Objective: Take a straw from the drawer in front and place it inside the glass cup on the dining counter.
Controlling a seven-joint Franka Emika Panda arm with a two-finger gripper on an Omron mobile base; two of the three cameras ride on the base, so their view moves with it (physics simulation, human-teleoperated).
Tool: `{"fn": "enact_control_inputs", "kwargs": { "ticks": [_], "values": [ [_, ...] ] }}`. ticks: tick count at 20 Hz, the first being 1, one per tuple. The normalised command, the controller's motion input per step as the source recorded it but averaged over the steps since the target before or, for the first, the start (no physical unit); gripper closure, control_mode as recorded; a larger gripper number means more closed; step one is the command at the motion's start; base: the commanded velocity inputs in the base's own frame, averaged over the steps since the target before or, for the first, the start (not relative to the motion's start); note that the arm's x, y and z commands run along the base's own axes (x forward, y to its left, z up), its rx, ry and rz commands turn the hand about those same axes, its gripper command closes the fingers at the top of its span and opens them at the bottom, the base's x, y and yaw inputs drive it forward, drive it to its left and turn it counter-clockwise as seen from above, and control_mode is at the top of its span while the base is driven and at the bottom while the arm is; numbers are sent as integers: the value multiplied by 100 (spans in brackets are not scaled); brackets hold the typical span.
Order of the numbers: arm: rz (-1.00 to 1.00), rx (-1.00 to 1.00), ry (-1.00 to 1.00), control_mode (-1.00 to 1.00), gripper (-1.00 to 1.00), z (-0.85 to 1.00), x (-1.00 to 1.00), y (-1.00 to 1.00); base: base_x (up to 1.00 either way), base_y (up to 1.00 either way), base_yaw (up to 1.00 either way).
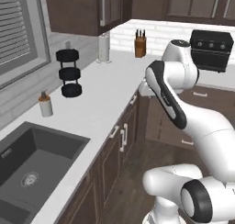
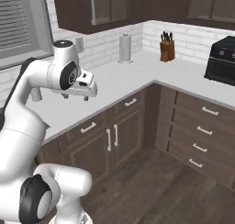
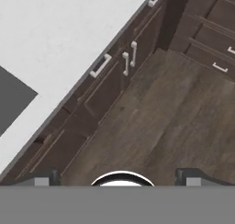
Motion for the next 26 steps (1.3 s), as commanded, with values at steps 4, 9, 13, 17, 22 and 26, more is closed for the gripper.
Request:
{"fn": "enact_control_inputs", "kwargs": {
  "ticks": [4,9,13,17,22,26],
  "values": [
    [0,0,0,100,-100,0,0,0,-3,71,-39],
    [0,0,0,100,-100,0,0,0,-20,80,-33],
    [0,0,0,100,-100,0,0,0,-5,66,-30],
    [-7,19,0,-100,-100,0,0,-8,0,10,-11],
    [-4,39,-1,-100,-100,-13,0,-65,0,0,0],
    [0,38,-1,-100,-100,-47,5,-91,0,0,0]
  ]
}}
